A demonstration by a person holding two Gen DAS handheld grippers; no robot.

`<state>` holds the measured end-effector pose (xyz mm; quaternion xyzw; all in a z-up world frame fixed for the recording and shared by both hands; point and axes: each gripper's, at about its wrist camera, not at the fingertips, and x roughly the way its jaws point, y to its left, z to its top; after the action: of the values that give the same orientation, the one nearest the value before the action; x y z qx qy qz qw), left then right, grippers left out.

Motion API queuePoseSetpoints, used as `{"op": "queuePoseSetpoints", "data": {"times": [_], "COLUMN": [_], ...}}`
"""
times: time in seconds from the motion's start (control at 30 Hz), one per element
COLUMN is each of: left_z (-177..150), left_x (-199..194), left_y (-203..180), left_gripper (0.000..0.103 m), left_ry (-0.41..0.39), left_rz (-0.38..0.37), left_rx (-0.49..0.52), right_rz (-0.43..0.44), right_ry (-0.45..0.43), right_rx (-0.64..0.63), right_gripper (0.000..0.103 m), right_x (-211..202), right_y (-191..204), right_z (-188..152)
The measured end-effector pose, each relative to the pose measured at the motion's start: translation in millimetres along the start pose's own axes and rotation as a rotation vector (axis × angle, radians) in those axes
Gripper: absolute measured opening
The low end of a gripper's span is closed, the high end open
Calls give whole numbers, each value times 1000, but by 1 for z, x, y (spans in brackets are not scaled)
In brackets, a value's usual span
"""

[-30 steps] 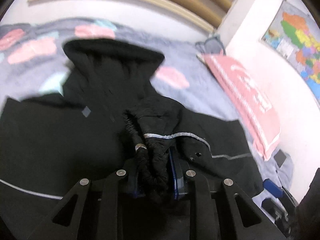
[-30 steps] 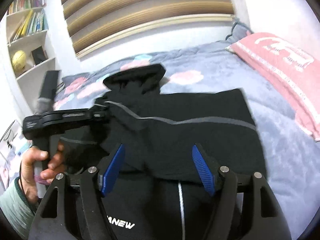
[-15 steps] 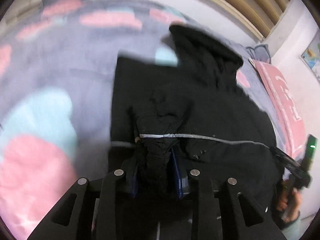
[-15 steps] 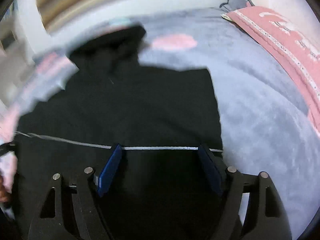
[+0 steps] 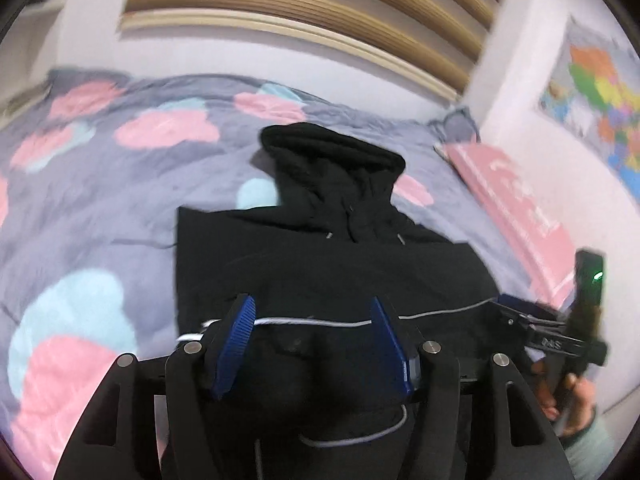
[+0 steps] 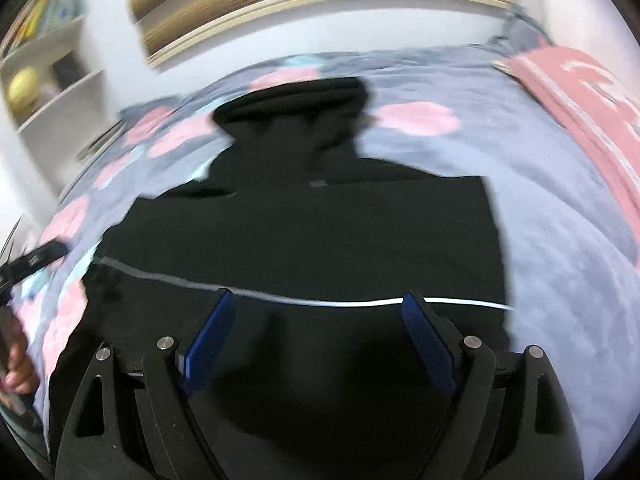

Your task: Fold large clothes

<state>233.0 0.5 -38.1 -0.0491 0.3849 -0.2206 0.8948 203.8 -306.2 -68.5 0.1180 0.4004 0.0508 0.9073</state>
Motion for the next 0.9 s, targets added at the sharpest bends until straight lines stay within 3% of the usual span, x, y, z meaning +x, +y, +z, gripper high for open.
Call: {"op": "queuePoseSetpoints", "data": {"times": [0.07, 0.17, 0.27, 0.33, 0.43, 0.63, 0.8, 0.9], "left_z": [-5, -32, -46, -47, -60, -60, -52, -26], "left_x": [24, 81, 87, 86, 76, 75, 66, 39], "left_y": [-6, 15, 16, 14, 13, 11, 8, -1], "left_gripper": [62, 61, 61, 61, 61, 61, 62, 62], "left_ry": [54, 183, 154, 140, 55, 32, 65, 45], "left_rz": [56, 137, 155, 168, 155, 167, 155, 79], "left_rx": [12, -68, -76, -69, -45, -34, -24, 10], "right_rz": [6, -43, -64, -48, -34, -36, -32, 22], "right_ry": [28, 31, -41, -45, -54, -65, -29, 39], "right_rx": [-49, -140, -193, -178, -159, -158, -170, -184], "right_gripper": [88, 89, 90, 90, 90, 90, 90, 90], "right_x": [16, 48, 51, 52, 52, 50, 47, 36], "right_y": [16, 24, 27, 24, 21, 24, 24, 20], "right_z": [-7, -33, -50, -50, -51, -56, -51, -31]}}
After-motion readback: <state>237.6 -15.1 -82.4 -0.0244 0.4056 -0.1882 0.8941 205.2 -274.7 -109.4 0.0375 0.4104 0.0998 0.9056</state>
